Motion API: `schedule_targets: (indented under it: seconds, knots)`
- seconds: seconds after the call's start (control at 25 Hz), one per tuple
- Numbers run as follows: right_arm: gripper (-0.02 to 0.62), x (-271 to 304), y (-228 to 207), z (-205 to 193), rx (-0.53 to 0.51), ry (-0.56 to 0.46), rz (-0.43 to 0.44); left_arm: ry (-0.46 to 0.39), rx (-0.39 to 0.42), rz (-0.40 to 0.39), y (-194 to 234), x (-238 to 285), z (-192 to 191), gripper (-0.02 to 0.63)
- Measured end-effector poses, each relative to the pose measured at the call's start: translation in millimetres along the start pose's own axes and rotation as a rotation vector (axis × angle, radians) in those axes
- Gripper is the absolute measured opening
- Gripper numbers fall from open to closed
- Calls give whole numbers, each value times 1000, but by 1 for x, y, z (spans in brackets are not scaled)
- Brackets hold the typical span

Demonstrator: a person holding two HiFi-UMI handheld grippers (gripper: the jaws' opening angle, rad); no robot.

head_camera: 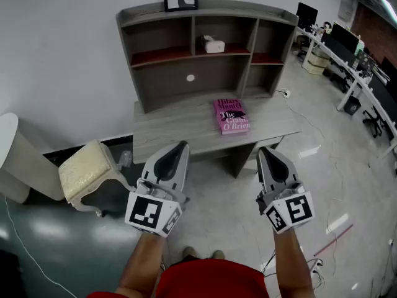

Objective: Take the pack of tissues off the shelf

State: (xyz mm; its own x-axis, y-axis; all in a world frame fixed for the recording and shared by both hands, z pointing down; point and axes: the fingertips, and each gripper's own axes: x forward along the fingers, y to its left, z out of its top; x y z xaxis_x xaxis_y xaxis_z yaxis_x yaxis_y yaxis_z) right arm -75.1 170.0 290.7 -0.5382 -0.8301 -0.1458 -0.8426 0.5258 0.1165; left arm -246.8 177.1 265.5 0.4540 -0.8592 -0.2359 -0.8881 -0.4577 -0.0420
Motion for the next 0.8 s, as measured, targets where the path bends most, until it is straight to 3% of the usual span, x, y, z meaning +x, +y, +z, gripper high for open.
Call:
schedule_targets:
  seconds: [0.56, 0.8]
  knots:
    - [5, 2, 20, 0, 54, 6, -65, -25, -62, -51, 23, 3, -6, 9]
    - [5, 10, 2, -5, 50, 3, -83, -24, -62, -54, 26, 26, -13, 9]
